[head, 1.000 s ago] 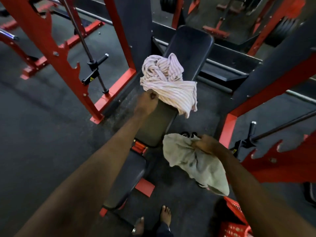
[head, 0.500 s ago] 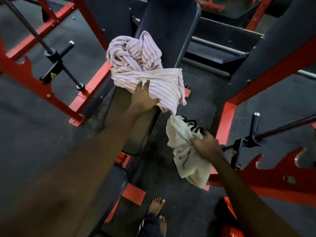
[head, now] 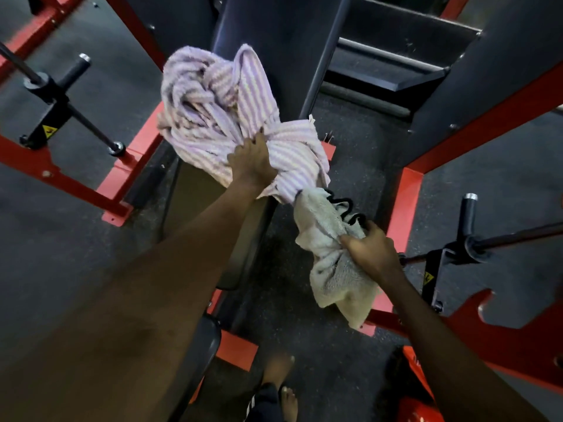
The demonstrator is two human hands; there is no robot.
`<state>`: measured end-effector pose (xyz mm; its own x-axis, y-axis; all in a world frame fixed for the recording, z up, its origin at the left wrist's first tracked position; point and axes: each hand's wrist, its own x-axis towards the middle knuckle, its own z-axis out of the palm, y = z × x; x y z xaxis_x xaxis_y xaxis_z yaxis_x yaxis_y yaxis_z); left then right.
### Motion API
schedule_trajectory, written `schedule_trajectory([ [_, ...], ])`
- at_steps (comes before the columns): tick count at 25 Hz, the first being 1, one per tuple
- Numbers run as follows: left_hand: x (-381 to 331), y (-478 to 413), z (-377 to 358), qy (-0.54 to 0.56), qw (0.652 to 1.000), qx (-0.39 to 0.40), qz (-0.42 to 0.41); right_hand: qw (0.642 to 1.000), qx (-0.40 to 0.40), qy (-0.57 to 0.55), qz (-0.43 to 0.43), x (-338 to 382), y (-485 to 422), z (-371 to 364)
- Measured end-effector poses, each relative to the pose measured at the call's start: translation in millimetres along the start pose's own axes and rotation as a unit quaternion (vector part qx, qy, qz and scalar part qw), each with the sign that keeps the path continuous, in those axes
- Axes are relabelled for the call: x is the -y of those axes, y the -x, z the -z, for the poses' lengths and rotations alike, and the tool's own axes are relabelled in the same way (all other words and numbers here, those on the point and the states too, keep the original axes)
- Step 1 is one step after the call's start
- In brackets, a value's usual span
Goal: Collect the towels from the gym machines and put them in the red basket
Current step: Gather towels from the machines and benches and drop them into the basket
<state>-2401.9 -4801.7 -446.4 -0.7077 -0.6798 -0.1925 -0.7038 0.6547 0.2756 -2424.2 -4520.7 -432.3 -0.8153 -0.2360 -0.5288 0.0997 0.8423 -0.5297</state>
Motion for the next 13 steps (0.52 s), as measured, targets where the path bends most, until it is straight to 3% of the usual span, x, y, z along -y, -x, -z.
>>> schedule_trajectory([
  [3, 3.9, 21.4, -4.8, 0.136, 0.987, 0.055, 0.063, 1.0, 0.001, -0.001, -0.004, 12.4, 5.0, 1.3],
  [7, 10.6, 71.3, -13.2, 0.193, 0.971, 0.119, 0.07, 1.0, -0.021, -0.014, -0.004, 17.6, 24.6, 8.8],
  [13, 2.8, 179.0, 26.9, 0.282, 0.937, 0.131, 0.161, 0.999, -0.033, -0.026, 0.01, 8.5, 97.3, 25.9],
])
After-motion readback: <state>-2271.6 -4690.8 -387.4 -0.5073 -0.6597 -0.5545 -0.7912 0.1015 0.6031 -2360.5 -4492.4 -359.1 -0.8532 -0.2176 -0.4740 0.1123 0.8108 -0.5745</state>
